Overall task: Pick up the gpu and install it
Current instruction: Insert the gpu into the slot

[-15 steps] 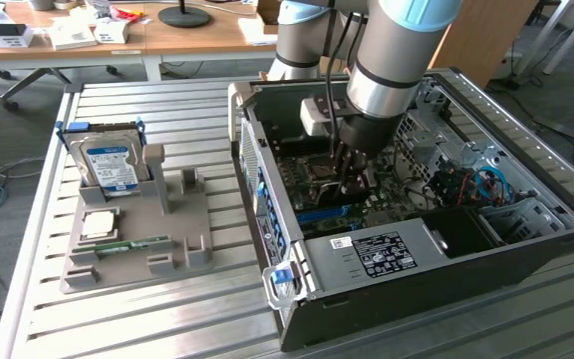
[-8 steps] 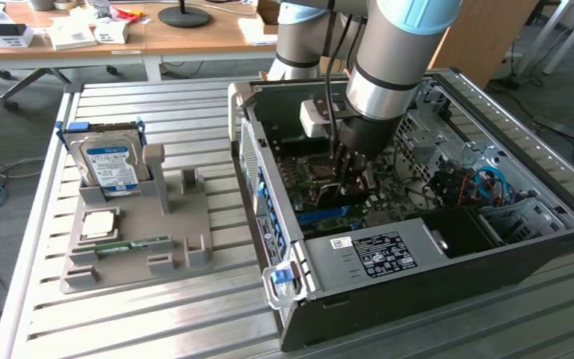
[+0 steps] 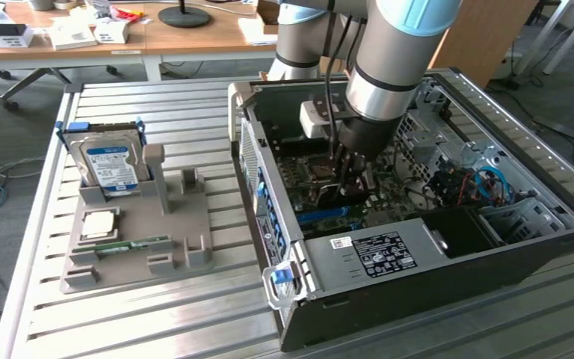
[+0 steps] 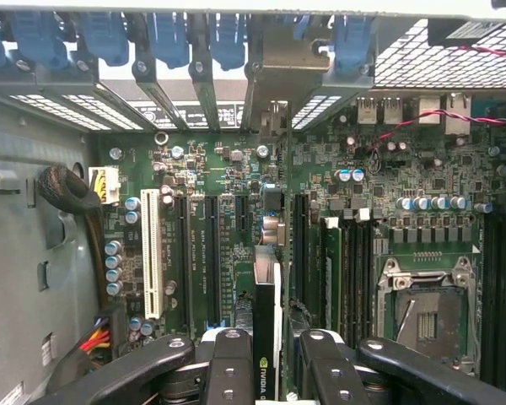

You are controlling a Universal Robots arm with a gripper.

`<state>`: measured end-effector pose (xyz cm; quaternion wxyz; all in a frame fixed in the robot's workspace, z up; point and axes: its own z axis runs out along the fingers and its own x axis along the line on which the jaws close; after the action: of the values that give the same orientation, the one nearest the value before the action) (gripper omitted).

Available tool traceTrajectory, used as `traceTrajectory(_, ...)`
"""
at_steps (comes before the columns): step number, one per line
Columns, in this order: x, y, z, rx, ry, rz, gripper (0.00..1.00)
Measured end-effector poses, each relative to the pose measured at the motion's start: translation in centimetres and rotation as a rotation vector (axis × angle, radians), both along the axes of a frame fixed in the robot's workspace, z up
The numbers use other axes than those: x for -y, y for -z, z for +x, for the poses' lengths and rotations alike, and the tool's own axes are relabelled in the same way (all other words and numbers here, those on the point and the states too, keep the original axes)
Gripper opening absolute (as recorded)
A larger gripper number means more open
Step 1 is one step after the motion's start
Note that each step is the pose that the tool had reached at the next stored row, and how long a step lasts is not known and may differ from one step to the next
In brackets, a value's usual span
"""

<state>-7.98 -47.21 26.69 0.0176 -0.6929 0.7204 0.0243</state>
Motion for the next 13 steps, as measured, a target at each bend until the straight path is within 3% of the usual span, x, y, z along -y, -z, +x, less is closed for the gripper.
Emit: traceTrajectory(13,-0.05,0.19,-0.09,-0.0001,0.000,-0.0003,0.26)
